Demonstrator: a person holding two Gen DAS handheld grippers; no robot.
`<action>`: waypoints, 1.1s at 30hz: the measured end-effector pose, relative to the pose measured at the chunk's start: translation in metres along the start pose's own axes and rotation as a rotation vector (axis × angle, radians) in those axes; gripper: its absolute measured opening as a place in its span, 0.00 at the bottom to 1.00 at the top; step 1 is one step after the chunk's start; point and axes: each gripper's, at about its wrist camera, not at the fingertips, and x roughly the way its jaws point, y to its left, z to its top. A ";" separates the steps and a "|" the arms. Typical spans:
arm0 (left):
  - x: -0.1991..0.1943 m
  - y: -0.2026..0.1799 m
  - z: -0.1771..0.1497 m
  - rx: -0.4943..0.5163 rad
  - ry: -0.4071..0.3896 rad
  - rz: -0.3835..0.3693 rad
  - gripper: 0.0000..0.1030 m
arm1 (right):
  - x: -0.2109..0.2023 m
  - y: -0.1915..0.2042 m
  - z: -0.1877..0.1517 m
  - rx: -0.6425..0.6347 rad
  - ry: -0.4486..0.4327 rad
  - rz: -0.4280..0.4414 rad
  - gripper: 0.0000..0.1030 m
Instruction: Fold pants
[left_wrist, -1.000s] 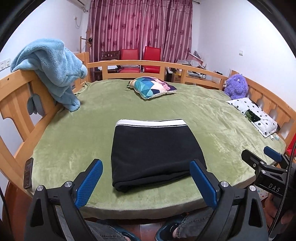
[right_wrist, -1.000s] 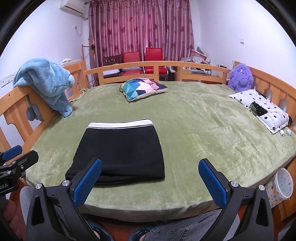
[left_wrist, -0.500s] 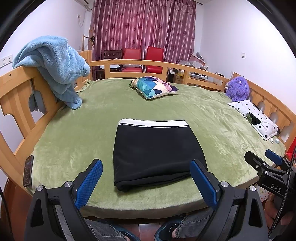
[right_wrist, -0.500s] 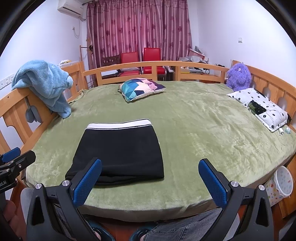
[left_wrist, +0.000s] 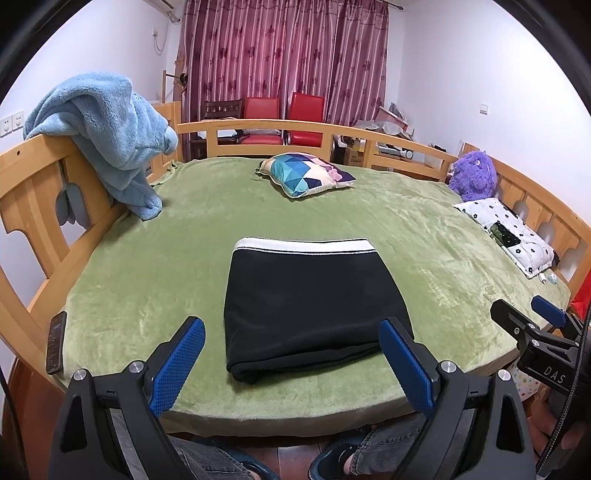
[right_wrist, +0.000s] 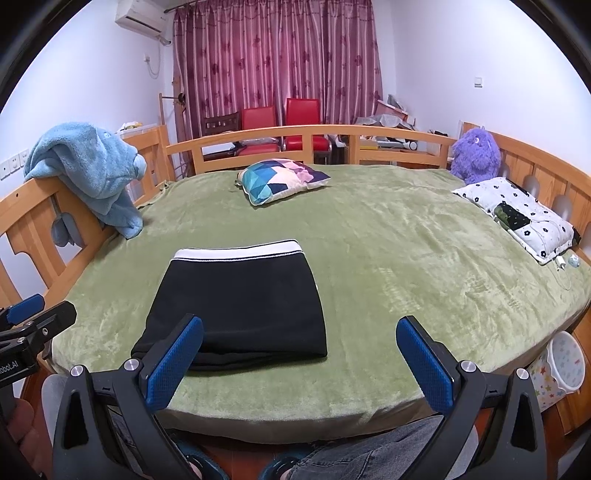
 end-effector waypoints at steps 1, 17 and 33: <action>0.000 0.000 0.000 0.000 0.000 -0.001 0.93 | 0.000 0.000 0.000 -0.001 0.000 -0.002 0.99; 0.001 -0.003 -0.001 -0.002 0.000 -0.003 0.93 | -0.001 0.003 0.001 0.006 -0.003 -0.001 1.00; 0.000 -0.008 -0.003 0.001 -0.002 -0.010 0.93 | -0.001 0.002 0.001 0.010 -0.004 0.000 0.99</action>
